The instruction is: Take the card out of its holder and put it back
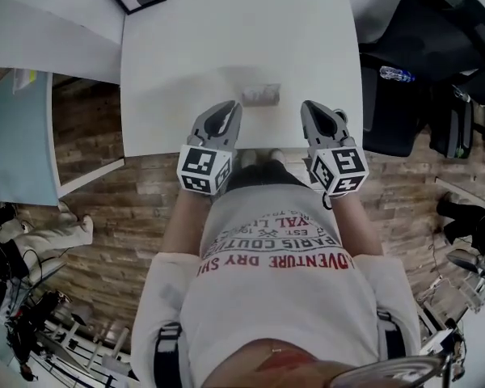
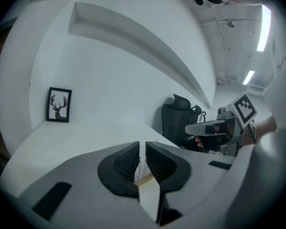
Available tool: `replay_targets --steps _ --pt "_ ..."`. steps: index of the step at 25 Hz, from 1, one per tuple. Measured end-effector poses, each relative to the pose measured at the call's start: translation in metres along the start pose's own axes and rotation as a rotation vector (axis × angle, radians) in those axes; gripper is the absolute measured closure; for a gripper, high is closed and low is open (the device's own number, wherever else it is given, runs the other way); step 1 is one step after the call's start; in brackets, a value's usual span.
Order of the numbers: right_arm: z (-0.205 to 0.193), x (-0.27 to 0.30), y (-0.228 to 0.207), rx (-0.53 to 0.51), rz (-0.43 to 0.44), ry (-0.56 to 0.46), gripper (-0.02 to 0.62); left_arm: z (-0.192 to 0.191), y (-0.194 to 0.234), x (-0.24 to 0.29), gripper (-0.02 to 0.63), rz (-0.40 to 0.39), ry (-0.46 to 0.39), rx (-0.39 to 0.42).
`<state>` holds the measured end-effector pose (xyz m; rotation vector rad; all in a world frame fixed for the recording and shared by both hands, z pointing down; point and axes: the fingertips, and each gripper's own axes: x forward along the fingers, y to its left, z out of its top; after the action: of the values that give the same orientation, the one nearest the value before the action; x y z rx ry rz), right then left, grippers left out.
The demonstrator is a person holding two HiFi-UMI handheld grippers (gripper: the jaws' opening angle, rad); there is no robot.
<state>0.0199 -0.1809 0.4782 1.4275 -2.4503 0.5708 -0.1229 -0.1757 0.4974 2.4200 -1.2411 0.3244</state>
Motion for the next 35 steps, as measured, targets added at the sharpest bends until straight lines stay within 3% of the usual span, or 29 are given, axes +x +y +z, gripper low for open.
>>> replay_targets --steps 1,3,4,10,23,29,35 --pt "-0.002 0.003 -0.001 0.003 0.002 0.007 0.575 -0.004 0.004 0.004 0.574 -0.016 0.006 -0.004" --pt "-0.010 0.008 -0.003 0.014 0.002 0.024 0.575 -0.014 0.007 0.013 0.445 -0.066 0.028 -0.019" --pt "-0.015 0.010 -0.004 0.021 0.001 0.035 0.575 -0.019 0.007 0.016 0.417 -0.092 0.041 -0.026" --pt "-0.038 0.026 -0.010 0.040 0.003 0.090 0.575 -0.037 0.014 0.042 0.373 -0.169 0.093 0.000" --pt "-0.076 0.055 -0.032 0.054 -0.032 0.198 0.575 -0.039 0.004 0.073 0.380 -0.302 0.107 0.074" --pt "-0.086 0.061 -0.032 0.067 -0.031 0.220 0.575 -0.039 -0.001 0.078 0.499 -0.352 0.100 0.119" --pt "-0.086 0.059 -0.037 0.070 -0.043 0.214 0.575 -0.040 -0.009 0.078 0.548 -0.381 0.108 0.134"
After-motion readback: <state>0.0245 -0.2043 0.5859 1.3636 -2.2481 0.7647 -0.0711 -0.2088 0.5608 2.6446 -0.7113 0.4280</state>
